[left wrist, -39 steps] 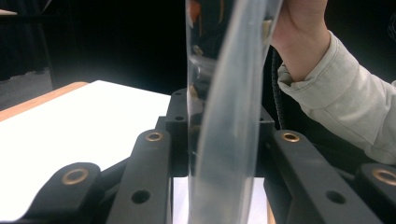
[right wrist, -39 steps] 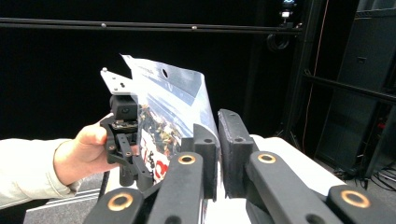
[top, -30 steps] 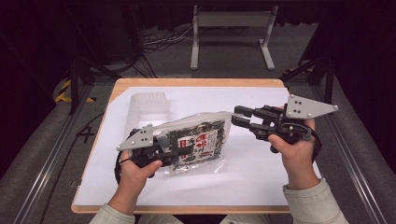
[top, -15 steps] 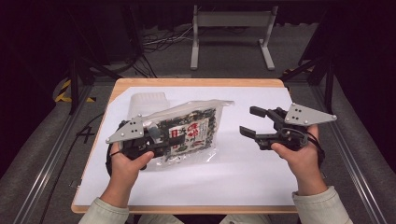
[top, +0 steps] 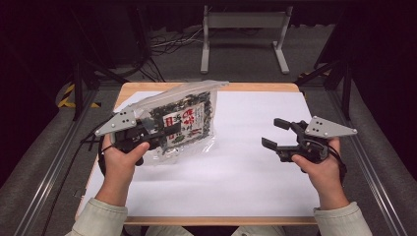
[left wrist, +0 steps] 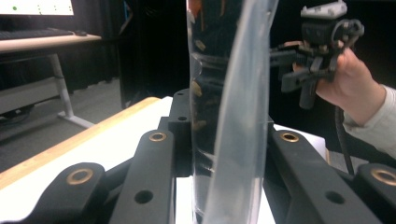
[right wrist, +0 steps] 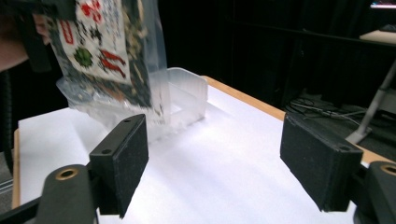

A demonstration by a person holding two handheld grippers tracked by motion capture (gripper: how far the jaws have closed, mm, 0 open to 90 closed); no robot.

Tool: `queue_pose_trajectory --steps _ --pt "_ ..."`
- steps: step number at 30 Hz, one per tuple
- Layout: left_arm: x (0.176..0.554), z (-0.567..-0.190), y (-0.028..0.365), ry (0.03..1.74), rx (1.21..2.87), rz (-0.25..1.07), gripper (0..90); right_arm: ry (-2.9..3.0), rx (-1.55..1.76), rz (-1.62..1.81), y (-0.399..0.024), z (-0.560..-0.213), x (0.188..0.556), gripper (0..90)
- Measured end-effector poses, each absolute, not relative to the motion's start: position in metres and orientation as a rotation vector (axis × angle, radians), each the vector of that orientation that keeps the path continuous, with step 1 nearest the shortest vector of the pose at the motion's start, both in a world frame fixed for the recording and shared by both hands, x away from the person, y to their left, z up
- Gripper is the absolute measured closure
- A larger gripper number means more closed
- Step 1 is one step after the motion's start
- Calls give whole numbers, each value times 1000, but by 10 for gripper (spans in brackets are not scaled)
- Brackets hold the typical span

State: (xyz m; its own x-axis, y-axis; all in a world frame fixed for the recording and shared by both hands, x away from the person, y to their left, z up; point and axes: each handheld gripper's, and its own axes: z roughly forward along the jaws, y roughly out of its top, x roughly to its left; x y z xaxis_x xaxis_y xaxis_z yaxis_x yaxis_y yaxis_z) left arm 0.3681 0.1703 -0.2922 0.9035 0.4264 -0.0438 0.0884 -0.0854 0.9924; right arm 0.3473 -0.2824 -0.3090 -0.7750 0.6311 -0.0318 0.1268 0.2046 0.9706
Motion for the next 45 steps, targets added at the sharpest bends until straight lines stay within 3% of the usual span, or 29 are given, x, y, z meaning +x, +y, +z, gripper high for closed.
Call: queue_pose_trajectory --steps 25,32,45 --pt "409 -278 204 575 1592 401 718 2106 803 1526 -294 -339 362 204" --pt "418 -286 213 574 1559 512 718 2112 806 1530 -296 -341 363 215" --pt "427 -299 225 626 1539 537 718 2120 811 1539 -295 -342 364 217"
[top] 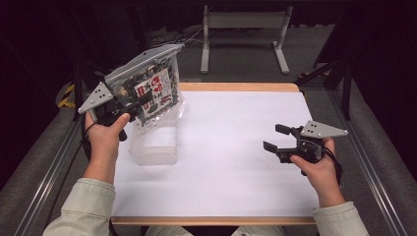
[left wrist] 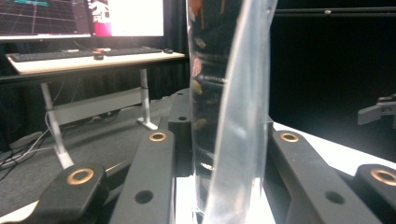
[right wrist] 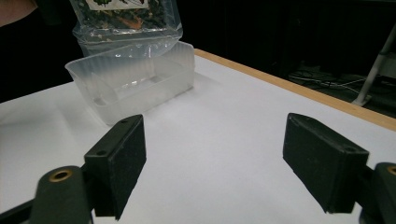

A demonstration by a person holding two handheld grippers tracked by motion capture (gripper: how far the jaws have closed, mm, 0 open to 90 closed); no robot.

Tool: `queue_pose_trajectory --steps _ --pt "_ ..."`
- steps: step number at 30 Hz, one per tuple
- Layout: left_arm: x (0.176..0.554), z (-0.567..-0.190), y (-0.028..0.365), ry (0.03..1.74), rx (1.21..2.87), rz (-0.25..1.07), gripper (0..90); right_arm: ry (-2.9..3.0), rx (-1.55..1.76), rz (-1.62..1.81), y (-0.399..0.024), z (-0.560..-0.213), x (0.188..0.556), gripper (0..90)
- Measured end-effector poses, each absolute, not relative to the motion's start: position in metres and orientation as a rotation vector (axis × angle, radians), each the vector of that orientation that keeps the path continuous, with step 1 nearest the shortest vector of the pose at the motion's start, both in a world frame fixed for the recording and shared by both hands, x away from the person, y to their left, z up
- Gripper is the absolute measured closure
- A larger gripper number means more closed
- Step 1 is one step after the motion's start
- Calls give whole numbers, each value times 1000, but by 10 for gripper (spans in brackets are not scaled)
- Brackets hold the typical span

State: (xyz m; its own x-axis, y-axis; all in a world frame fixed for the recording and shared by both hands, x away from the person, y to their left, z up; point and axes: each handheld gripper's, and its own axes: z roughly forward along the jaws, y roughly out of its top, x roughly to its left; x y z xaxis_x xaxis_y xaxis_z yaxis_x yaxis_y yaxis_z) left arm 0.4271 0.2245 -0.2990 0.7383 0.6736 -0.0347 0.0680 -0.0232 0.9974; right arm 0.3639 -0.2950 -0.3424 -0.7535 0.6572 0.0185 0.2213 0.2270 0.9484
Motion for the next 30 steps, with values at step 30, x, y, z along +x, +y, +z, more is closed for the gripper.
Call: queue_pose_trajectory --steps 30 --pt "442 -347 240 726 1551 563 718 2125 836 1568 -295 -347 366 233"
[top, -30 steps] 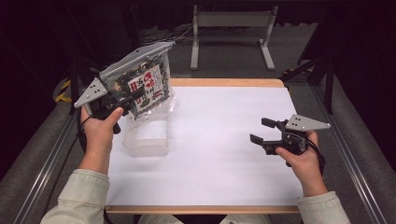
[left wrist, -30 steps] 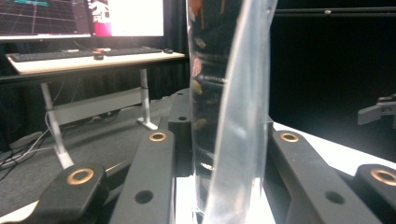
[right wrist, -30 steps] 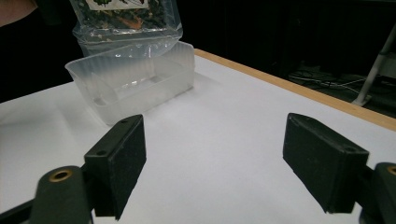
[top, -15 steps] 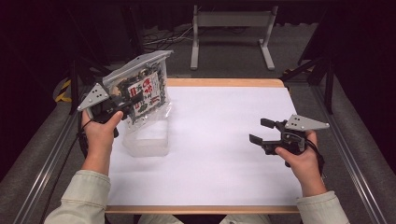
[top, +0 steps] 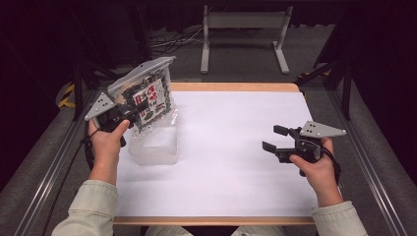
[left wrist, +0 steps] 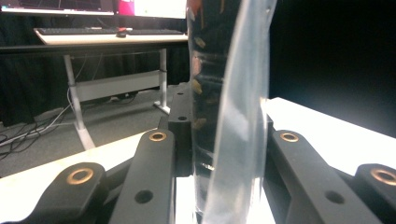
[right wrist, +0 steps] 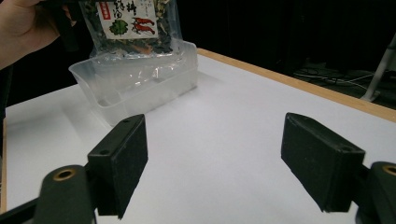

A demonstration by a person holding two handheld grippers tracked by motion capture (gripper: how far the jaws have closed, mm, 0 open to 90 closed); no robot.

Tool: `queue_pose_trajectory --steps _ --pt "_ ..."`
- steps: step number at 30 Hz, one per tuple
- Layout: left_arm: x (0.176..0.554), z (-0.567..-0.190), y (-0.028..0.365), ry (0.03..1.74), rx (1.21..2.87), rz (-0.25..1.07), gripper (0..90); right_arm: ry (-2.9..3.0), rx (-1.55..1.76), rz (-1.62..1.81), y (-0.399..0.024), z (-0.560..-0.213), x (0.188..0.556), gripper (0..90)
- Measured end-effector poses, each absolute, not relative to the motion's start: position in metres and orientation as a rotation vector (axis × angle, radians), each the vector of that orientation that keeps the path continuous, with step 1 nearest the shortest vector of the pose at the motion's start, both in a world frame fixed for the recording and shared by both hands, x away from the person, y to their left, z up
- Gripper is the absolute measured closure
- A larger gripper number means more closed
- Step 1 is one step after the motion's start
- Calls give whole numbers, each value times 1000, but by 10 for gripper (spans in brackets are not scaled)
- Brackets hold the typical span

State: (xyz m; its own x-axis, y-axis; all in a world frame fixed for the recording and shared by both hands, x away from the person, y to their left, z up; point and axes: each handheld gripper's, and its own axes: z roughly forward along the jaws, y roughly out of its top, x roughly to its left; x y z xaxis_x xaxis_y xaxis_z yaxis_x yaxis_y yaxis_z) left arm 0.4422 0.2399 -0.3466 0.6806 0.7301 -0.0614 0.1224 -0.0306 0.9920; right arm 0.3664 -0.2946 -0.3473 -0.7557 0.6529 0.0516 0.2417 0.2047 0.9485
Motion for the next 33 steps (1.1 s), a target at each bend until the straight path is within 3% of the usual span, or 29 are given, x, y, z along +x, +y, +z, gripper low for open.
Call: queue_pose_trajectory --steps 33 --pt "452 -378 237 799 1644 471 713 2112 853 1581 -300 -349 369 235"
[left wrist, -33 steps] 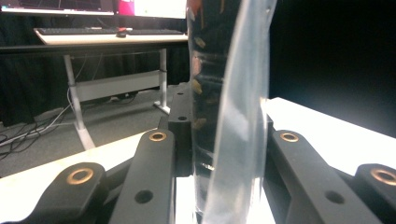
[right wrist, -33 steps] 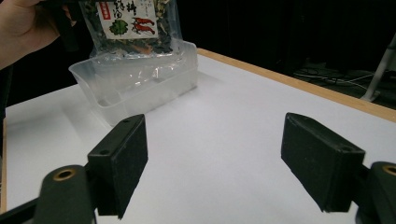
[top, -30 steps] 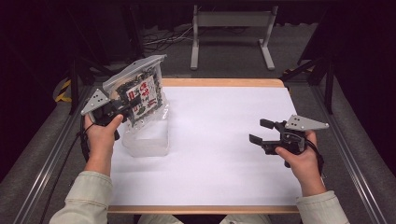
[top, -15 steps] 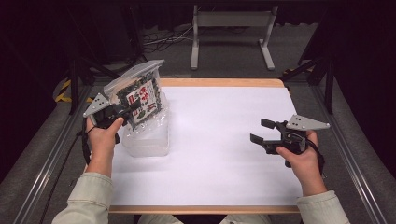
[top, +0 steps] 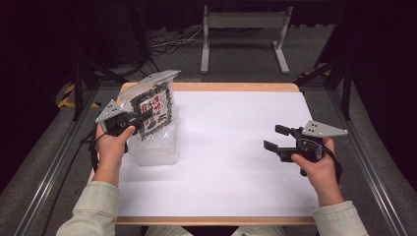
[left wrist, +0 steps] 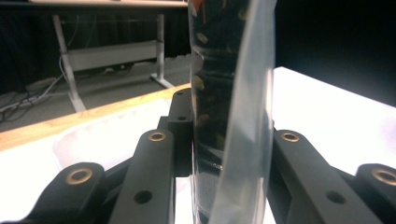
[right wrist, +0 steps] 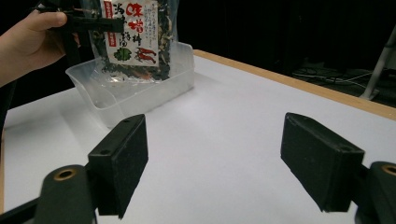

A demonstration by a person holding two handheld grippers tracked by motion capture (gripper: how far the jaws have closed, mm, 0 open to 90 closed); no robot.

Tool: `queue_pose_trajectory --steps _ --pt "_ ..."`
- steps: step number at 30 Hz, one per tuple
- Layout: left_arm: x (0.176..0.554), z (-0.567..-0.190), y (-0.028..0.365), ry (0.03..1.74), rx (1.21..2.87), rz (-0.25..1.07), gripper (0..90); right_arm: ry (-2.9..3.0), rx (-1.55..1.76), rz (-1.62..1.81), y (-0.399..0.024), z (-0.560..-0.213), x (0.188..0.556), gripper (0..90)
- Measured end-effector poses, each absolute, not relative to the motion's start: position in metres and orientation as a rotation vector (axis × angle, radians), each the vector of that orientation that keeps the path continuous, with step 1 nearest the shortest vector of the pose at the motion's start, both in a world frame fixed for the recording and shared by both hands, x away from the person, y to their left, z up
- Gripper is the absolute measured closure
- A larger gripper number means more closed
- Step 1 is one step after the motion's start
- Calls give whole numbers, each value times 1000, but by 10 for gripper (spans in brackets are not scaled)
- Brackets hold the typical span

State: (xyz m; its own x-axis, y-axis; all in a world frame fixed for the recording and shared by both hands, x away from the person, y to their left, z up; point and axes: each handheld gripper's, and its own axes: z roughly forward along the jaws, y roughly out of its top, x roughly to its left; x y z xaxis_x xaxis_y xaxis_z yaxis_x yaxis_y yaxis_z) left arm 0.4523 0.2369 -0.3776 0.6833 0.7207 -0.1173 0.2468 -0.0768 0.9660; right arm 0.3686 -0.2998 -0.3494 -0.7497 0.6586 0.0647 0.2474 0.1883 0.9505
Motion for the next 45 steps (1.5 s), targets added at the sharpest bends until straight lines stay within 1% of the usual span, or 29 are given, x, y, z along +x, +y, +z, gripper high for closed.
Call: queue_pose_trajectory --steps 5,9,19,32,36,37,38,39,40,41,42,43,45 --pt "453 -379 242 843 1696 448 714 2109 854 1584 -300 -349 368 235" --pt "453 -384 244 859 1700 437 714 2112 854 1581 -300 -350 369 235" --pt "453 -386 245 867 1706 437 716 2119 849 1583 -296 -350 369 233" --pt "456 -391 250 910 1676 396 714 2119 845 1593 -294 -350 370 233" --pt "456 -387 246 919 1689 429 706 2118 849 1595 -294 -350 371 233" --pt "456 -387 246 931 1682 444 676 2118 851 1594 -293 -350 372 233" --pt "456 -386 245 941 1668 451 596 2118 851 1595 -293 -350 372 233" --pt "456 -386 246 967 1648 444 506 2119 850 1595 -293 -350 372 233" --pt "456 -385 246 984 1633 433 382 2119 848 1596 -293 -350 372 233" --pt "456 -385 245 996 1639 426 297 2119 849 1597 -293 -350 373 232" --pt "456 -384 244 1001 1652 435 176 2120 849 1598 -292 -350 373 232" --pt "452 -381 244 1007 1676 474 140 2124 848 1598 -292 -350 374 229" --pt "448 -378 245 1012 1662 483 88 2124 848 1603 -292 -351 375 228"
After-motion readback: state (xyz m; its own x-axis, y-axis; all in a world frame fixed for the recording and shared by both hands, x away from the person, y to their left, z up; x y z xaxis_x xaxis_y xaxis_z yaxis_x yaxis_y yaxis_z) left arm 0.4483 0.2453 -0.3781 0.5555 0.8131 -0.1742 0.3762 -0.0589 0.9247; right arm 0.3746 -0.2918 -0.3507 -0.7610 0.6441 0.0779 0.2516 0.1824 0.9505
